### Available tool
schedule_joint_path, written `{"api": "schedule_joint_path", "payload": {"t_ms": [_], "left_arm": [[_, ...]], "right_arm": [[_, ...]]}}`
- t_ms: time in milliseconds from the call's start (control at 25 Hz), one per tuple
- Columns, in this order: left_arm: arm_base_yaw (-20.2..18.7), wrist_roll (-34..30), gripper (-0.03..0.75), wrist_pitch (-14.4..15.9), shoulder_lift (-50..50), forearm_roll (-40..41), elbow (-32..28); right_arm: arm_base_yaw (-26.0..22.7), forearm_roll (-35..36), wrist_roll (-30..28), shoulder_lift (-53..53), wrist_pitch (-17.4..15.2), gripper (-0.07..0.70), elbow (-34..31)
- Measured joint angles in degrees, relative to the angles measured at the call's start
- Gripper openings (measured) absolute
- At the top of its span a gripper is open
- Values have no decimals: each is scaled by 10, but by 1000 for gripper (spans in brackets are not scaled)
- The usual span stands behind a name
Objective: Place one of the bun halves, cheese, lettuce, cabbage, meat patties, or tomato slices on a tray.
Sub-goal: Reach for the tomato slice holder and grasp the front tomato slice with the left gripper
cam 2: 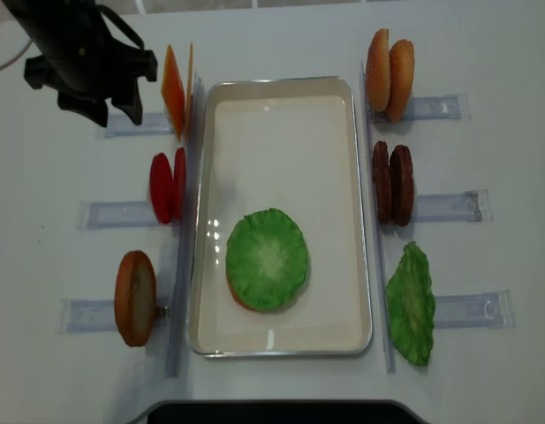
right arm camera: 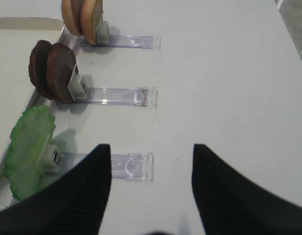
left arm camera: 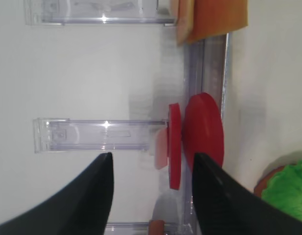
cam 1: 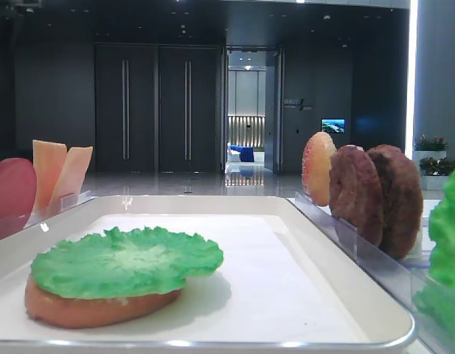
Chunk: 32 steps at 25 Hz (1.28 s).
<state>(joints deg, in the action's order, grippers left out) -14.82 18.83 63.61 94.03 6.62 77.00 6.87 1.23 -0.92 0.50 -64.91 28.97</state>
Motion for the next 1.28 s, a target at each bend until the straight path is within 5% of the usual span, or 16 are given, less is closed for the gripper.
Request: {"api": "schedule_joint_path", "payload": {"t_ms": [480,1280], "left_arm": [[-92,40,401,-16,67,-10,1],[-101,56,401,-1,85,20,1]], "right_arm": [[0,0,0,0,0,360,0],[0,0,0,0,0,360,0]]}}
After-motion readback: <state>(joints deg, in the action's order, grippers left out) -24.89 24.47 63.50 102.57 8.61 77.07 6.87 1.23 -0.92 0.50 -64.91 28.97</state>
